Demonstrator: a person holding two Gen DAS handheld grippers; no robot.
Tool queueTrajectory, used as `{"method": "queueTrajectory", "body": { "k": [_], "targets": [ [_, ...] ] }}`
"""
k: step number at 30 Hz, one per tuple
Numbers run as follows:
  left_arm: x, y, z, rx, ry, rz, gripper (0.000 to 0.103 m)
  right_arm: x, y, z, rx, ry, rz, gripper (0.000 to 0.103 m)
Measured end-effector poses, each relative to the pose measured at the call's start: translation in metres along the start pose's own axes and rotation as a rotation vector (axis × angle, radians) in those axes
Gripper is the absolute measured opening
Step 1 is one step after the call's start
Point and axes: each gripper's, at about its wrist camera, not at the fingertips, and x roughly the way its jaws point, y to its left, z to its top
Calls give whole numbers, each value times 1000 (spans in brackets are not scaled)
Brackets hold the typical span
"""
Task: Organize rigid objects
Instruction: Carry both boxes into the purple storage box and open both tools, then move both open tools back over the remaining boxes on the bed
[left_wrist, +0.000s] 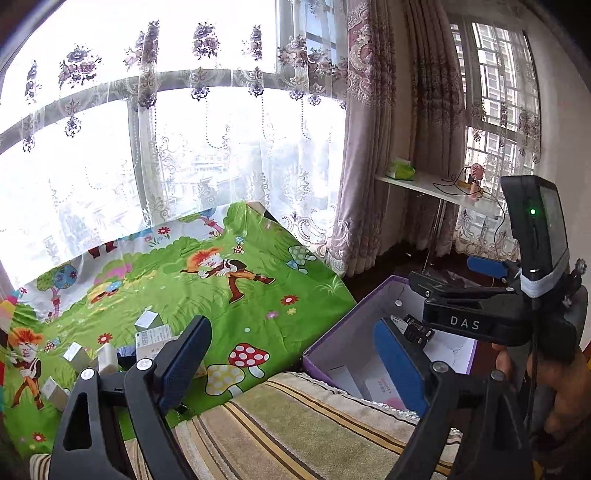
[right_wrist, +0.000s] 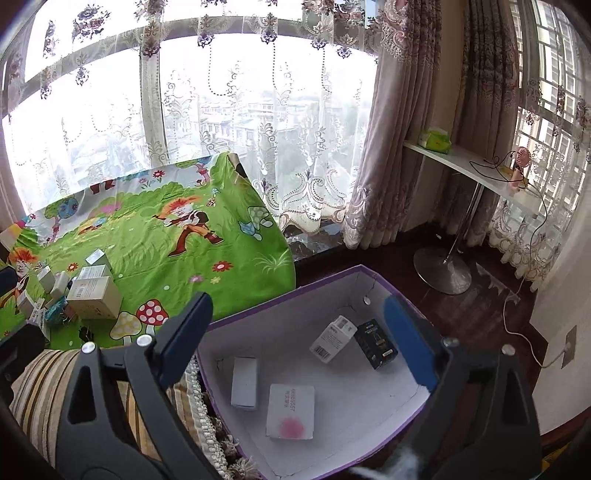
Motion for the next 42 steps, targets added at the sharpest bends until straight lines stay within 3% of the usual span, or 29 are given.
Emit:
{"method": "queueTrajectory", "body": {
  "k": [2, 5, 8, 11, 20, 29, 36, 42],
  "targets": [
    [-8, 4, 1, 22, -69, 8, 95, -8, 6, 5, -26, -47, 1, 99],
    [-12, 16, 6, 5, -93, -25, 98, -18, 16, 11, -63, -110, 27, 101],
    [-8, 32, 13, -17, -49, 76, 98, -25, 26, 17, -87, -139, 68, 101],
    [-11, 55, 17, -49, -58, 136, 98, -27, 34, 24, -84, -149, 123, 101],
    [-32, 146, 41, -141, -113, 258, 98, -30, 76, 57, -76, -221, 204, 101],
    [-38, 233, 51, -253, -144, 368, 97, -8, 129, 97, -35, -215, 292, 101],
    [-23, 304, 12, -424, -125, 473, 97, 37, 187, 102, 14, -91, 405, 101],
    [-3, 358, -63, -643, 12, 520, 96, 77, 242, 70, 5, 13, 442, 101]
  ]
}}
